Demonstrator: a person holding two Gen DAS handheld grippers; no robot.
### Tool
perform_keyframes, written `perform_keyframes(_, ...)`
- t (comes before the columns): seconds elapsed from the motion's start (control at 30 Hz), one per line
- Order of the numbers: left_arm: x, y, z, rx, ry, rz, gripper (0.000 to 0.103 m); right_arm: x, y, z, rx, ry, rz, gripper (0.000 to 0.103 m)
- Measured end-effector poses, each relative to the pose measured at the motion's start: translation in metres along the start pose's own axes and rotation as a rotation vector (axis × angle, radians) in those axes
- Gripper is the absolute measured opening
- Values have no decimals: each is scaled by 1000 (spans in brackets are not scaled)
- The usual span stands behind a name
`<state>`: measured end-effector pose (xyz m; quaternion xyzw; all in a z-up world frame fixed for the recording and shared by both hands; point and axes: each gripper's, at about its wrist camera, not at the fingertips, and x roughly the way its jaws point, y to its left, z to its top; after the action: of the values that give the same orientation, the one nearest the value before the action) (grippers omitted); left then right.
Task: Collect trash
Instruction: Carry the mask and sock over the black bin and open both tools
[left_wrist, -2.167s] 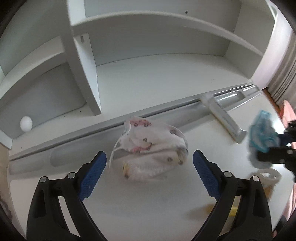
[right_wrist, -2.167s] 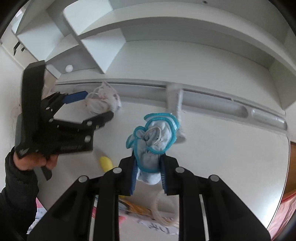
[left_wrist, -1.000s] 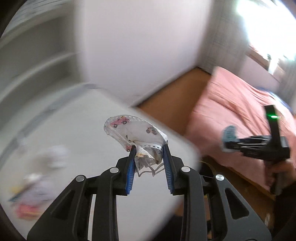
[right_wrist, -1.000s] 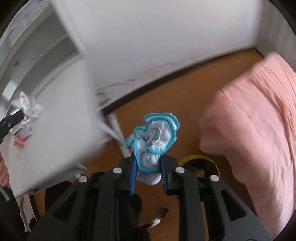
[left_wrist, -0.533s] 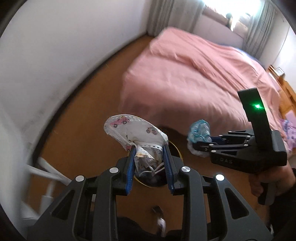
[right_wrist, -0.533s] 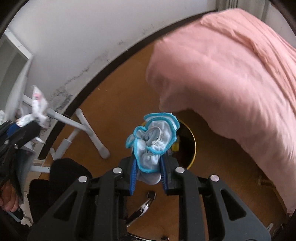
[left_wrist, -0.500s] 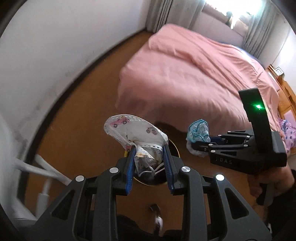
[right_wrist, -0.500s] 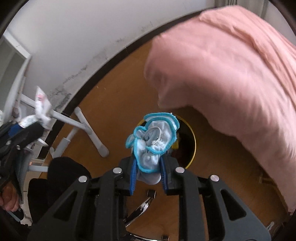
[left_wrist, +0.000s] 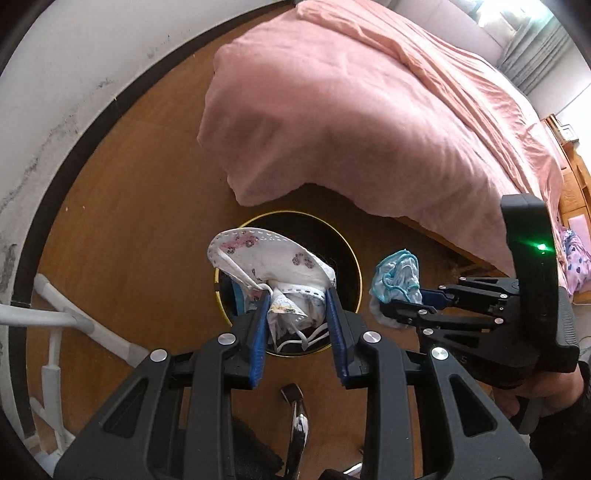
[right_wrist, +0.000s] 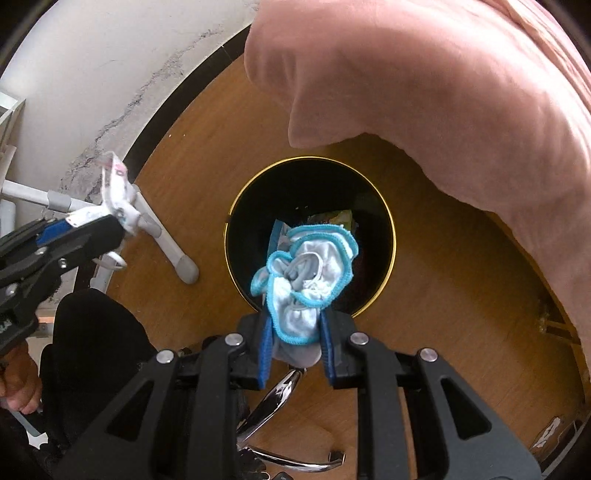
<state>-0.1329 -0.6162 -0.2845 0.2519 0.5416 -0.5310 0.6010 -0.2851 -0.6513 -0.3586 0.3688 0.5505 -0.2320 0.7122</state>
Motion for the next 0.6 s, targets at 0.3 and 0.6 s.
perform_keyframes(0.3,14,2,11,8,26,-24,31,-3,0,16,1,-15,20,25)
perform_keyframes(0.6,15,1,12,10,19,-35,57,-18,-4,27,21,-56,28,50)
